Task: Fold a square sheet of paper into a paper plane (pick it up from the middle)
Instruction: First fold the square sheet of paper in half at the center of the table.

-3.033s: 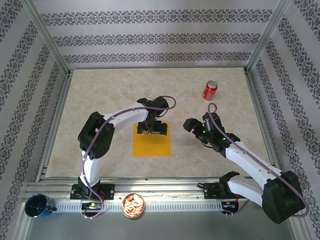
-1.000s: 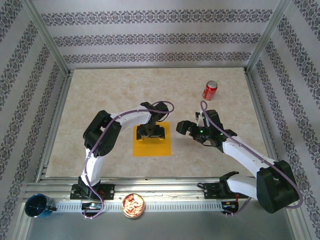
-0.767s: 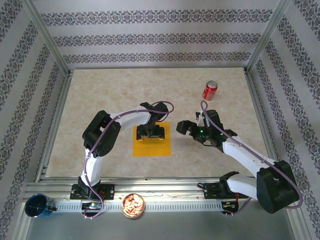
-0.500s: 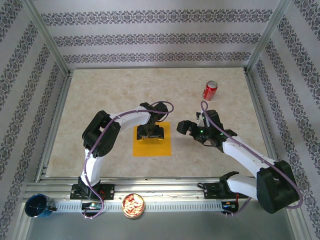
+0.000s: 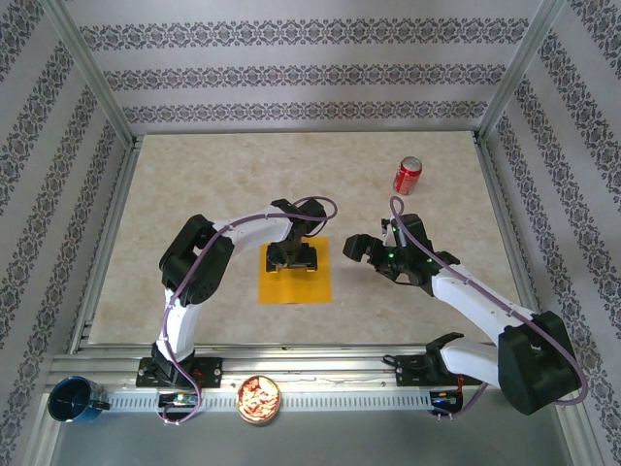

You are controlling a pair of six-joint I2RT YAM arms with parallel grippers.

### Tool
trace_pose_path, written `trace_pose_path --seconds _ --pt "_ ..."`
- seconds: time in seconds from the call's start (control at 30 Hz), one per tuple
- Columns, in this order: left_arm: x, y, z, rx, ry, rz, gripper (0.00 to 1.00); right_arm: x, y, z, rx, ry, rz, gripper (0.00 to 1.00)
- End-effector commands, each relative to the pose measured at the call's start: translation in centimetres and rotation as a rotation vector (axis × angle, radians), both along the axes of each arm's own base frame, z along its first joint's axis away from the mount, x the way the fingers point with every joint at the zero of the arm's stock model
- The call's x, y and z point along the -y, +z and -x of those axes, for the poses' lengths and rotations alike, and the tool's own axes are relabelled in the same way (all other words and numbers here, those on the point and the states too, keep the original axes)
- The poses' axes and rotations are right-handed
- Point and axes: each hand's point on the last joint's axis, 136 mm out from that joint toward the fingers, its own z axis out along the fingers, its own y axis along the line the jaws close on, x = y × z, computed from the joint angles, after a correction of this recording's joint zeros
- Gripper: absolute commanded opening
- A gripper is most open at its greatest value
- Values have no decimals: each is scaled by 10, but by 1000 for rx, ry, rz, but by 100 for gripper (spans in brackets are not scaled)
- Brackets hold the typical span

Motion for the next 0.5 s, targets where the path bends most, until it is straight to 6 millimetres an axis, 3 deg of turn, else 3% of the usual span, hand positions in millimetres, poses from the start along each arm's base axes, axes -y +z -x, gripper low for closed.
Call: trace_pose_path --seconds 0.0,0.17,0.47 --pt "7 -19 14 -60 -29 20 79 -2 15 -6 29 -16 -8 98" --pt "12 -12 13 -51 -69 37 71 24 1 -8 -39 -167 86 98" --pt "19 5 5 14 -106 64 49 33 -2 -6 -48 -221 93 98"
